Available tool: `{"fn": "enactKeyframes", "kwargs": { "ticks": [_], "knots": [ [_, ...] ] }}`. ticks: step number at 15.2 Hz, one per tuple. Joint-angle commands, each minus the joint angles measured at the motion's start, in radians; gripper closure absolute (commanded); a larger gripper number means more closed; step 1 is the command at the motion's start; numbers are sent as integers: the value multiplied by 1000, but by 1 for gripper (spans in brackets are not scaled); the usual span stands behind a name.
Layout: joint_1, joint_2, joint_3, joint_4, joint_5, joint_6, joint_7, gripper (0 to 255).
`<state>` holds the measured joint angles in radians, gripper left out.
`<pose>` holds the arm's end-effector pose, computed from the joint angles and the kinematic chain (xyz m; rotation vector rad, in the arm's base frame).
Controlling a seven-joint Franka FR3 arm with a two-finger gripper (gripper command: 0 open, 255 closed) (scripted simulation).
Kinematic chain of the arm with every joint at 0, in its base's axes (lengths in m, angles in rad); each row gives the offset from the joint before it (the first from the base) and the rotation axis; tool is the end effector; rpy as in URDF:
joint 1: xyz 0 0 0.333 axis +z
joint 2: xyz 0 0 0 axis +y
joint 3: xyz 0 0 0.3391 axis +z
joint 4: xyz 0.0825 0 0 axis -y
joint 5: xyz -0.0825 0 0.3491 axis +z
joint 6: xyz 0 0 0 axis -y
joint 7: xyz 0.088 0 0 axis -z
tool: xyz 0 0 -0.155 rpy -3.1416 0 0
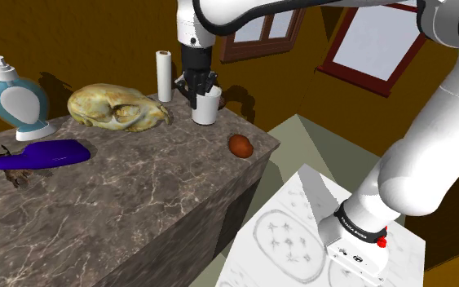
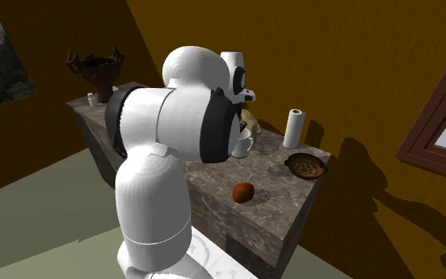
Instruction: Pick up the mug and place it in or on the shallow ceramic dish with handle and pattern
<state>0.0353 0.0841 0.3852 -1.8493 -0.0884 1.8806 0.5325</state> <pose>0.5042 0.2086 0.4612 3.0714 -0.1284 -0.0265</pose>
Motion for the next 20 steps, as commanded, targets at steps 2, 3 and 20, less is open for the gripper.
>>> {"fn": "enactKeyframes", "kwargs": {
  "ticks": [2,3,20],
  "knots": [
    [-30,36,-28,55,-13,-17,-58,255],
    [-40,51,-36,76,-18,-22,-76,255],
    [-156,478,-155,723,-99,-230,-357,255]
  ]
}}
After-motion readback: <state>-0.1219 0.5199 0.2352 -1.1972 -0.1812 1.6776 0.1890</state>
